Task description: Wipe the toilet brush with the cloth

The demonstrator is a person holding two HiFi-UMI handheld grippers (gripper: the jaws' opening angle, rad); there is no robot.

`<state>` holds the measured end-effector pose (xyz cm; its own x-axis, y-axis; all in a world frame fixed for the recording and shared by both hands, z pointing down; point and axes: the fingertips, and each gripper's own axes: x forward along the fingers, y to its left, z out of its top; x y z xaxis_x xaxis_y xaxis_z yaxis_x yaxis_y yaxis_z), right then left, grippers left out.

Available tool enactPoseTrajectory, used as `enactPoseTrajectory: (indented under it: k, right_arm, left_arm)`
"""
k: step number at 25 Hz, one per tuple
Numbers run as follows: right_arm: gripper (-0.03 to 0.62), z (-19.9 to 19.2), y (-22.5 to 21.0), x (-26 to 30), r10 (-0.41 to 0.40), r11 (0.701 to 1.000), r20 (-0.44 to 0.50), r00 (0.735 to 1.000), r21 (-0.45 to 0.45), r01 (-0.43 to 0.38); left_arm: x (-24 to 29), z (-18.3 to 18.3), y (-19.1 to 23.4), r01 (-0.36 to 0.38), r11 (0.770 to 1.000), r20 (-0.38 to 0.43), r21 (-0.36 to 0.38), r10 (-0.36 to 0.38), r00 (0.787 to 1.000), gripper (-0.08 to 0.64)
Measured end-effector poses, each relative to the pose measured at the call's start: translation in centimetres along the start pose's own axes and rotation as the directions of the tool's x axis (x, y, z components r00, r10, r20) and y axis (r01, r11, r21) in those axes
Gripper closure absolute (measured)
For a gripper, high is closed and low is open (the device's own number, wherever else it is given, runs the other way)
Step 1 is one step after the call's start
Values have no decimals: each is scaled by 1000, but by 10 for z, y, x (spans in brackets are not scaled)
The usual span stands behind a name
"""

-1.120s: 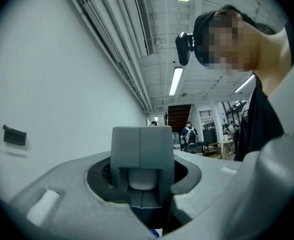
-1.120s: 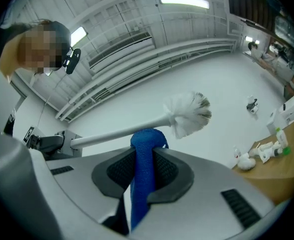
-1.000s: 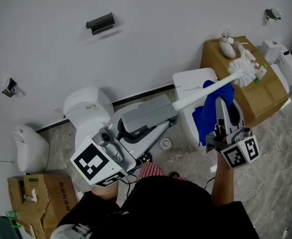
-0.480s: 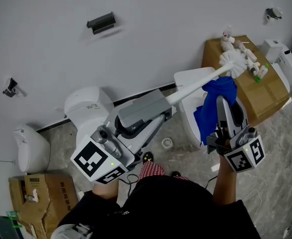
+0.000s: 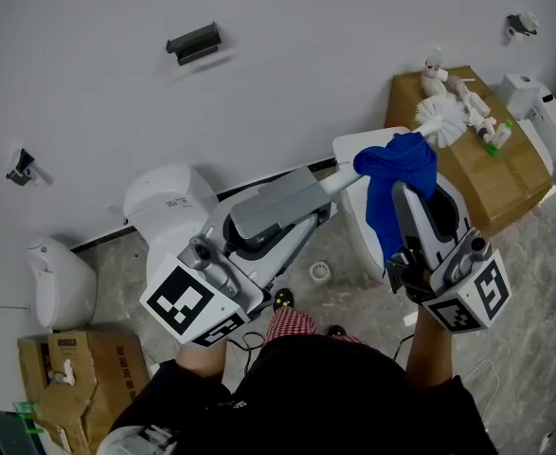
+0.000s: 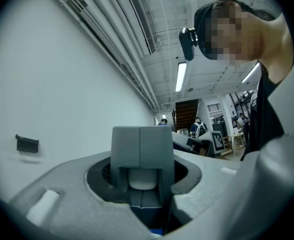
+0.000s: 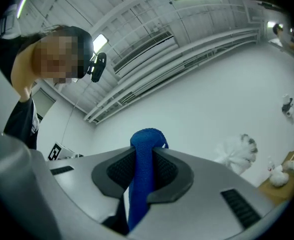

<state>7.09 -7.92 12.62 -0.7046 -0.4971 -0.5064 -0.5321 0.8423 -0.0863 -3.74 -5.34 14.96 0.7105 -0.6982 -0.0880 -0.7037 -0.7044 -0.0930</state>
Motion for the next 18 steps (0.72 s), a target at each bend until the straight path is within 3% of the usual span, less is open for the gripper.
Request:
enactPoseTrajectory:
  k: [9, 14, 18]
  right_arm:
    - [526, -3, 29, 20, 100, 995, -40, 994, -12, -101]
    - [526, -17, 37, 28, 113, 991, -129, 985, -59, -122]
    - [526, -17, 39, 29, 112, 991, -122, 986, -61, -121]
  left_arm:
    - [1, -3, -2, -5, 1000, -10, 23, 5, 1000, 397]
    - [5, -5, -8, -4, 998, -22, 55, 5, 1000, 397]
    - [6, -4, -12, -1, 998, -17, 61, 2, 1000, 397]
